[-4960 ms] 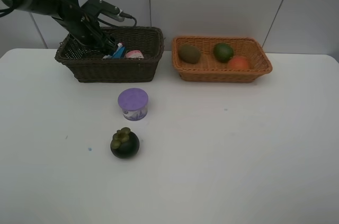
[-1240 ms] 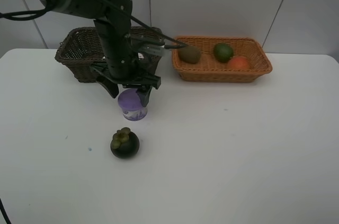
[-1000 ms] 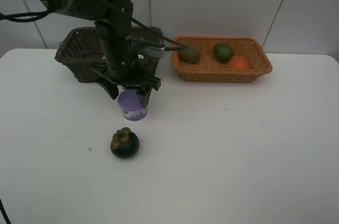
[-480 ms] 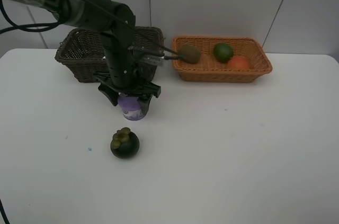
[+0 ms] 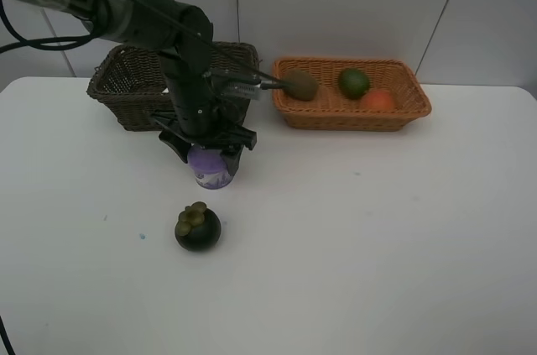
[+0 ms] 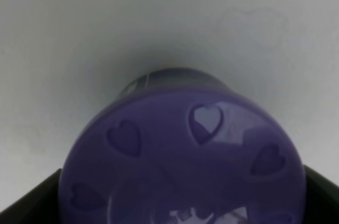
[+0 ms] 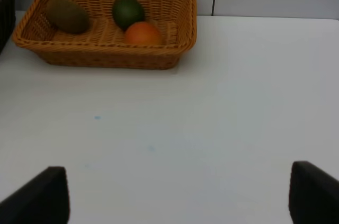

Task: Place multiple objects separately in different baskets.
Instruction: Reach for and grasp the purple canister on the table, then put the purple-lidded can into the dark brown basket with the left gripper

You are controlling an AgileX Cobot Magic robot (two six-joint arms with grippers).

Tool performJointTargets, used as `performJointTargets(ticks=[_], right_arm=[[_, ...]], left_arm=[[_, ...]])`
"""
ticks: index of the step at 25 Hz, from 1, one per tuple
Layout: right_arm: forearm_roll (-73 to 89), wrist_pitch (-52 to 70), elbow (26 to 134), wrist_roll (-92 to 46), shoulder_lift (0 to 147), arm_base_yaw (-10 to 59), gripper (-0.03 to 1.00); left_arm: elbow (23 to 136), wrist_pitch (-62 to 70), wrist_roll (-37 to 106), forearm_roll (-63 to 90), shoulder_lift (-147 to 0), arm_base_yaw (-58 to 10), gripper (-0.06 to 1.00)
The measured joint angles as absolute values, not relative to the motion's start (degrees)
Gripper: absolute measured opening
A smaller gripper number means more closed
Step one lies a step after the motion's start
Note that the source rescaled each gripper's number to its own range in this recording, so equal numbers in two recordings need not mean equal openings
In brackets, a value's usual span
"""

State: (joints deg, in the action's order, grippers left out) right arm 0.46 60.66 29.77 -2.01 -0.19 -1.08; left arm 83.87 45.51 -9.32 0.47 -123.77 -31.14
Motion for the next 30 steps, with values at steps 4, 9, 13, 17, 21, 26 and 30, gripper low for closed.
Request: performJointTargets(ticks=[4, 9, 13, 17, 21, 26, 30], right_arm=[[0.46, 60.66, 29.77, -2.01, -0.19, -1.08, 1.00], [0.46, 60.66, 29.77, -2.01, -0.19, -1.08, 1.00], [0.46, 60.66, 29.77, -2.01, -0.19, -1.08, 1.00], [0.46, 60.66, 29.77, -2.01, -0.19, -1.08, 1.00], [0.46, 60.66, 29.77, -2.01, -0.19, -1.08, 1.00], [0.46, 60.66, 29.77, -2.01, -0.19, -1.08, 1.00], [0.46, 60.66, 29.77, -2.01, -0.19, -1.08, 1.00]], left_arm=[[83.87, 45.17, -9.32, 0.47, -123.77, -31.14, 1.00], [83.87, 45.10, -9.32, 0.47, -123.77, -31.14, 0.98], [83.87, 45.15, -9.37, 0.50, -123.77, -31.14, 0.98], [83.87, 46.28, -9.37, 0.83, -123.71, -31.14, 0.98], [83.87, 47.12, -9.37, 0.94, -122.77, -31.14, 0.98], [83.87, 47.24, -9.37, 0.94, -119.29, -31.14, 0.98], [83.87, 47.63, -9.37, 0.94, -116.43, -31.14, 0.98]])
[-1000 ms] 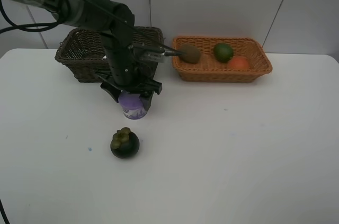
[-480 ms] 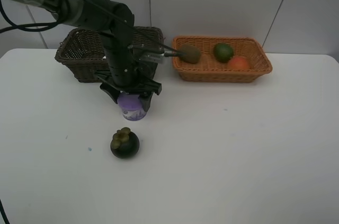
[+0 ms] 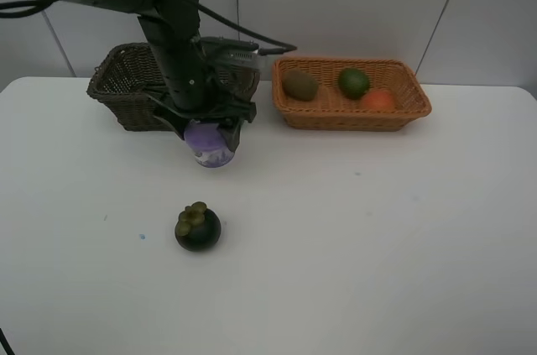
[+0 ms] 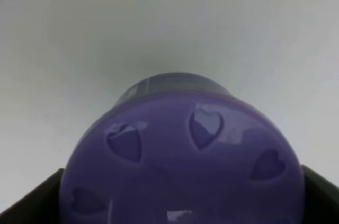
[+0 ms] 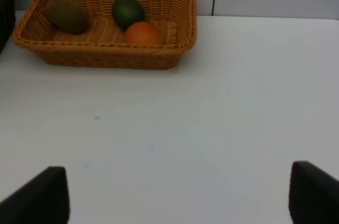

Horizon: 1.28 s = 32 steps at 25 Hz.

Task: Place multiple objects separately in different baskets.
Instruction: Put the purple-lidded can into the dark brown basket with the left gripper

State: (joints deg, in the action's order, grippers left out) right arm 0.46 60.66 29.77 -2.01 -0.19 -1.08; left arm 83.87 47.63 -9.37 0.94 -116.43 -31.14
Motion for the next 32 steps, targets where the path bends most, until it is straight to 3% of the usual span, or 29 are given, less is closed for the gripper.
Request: performJointTargets(ticks=[15, 32], right_arm=[[0.46, 60.66, 29.77, -2.01, -0.19, -1.08, 1.00], [0.46, 60.66, 29.77, -2.01, -0.19, -1.08, 1.00]], left_arm=[[87.26, 50.80, -9.37, -1.92, -107.44, -27.93, 0.97], [93.35, 44.99, -9.37, -5.85, -108.09, -14.27, 0.97]])
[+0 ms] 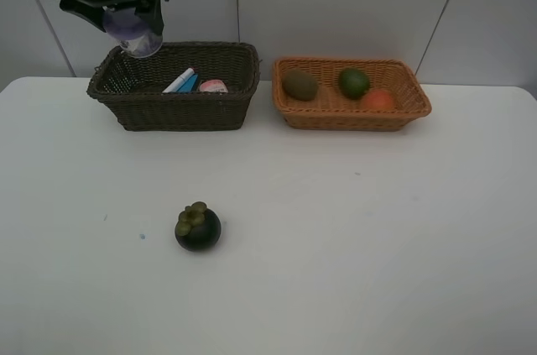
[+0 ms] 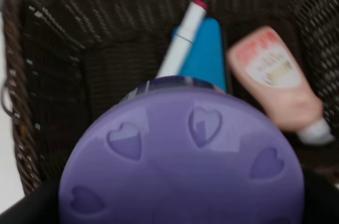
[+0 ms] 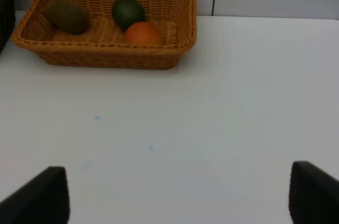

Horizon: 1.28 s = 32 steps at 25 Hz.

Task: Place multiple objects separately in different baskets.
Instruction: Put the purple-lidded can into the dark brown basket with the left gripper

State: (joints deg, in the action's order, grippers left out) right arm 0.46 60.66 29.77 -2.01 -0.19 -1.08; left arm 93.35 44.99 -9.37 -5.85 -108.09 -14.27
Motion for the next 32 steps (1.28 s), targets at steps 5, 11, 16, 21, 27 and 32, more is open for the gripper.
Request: performJointTargets(ticks=[5, 11, 16, 21, 27, 32], right_arm=[[0.46, 60.66, 29.77, -2.01, -0.19, -1.08, 1.00], [0.46, 60.66, 29.77, -2.01, -0.19, -1.08, 1.00], [0.46, 60.66, 29.77, -2.01, -0.19, -1.08, 1.00], [0.46, 60.66, 29.77, -2.01, -0.19, -1.08, 1.00], [0.46, 60.66, 29.77, -2.01, -0.19, -1.08, 1.00], [0.46, 60.66, 29.77, -2.01, -0.19, -1.08, 1.00]], left_arm=[[93.35, 41.34, -9.13, -5.97, -110.24, -12.31, 0.97], [93.35, 33.48, -7.43, -6.26, -116.94, -11.02, 0.97], [93.35, 30.10, -6.10, -6.33, -120.97, -10.74, 0.97], [93.35, 29.26, -5.79, -6.14, -122.09, -10.74, 0.97], [93.35, 29.31, -5.89, -5.87, -122.09, -10.74, 0.99], [93.35, 31.26, -6.14, -3.33, -122.09, -10.74, 1.00]])
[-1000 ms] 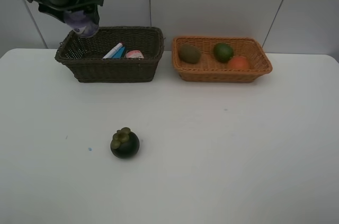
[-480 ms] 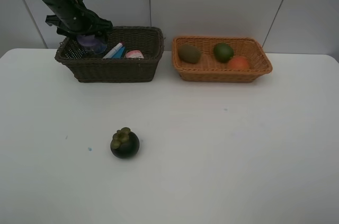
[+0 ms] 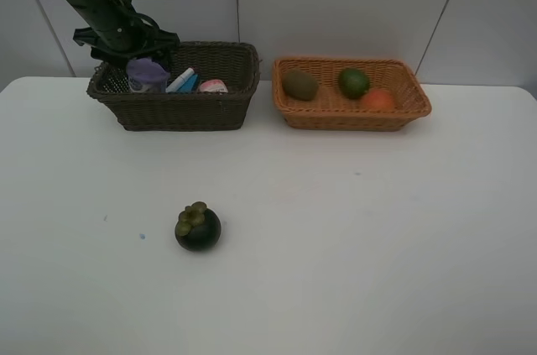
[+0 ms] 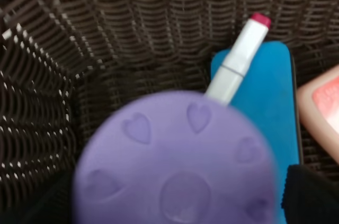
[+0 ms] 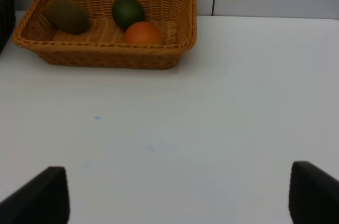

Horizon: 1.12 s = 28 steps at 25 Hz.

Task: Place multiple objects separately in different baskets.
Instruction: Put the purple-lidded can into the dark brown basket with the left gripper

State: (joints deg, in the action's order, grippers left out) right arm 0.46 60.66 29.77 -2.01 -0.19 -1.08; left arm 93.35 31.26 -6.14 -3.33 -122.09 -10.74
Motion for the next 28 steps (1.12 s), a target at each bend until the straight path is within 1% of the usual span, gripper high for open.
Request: performJointTargets(ticks=[28], right_arm=[[0.46, 60.66, 29.77, -2.01, -0.19, -1.08, 1.00]], left_arm=[[93.35, 33.73, -6.33, -1.61, -122.09, -10.74, 1.00]])
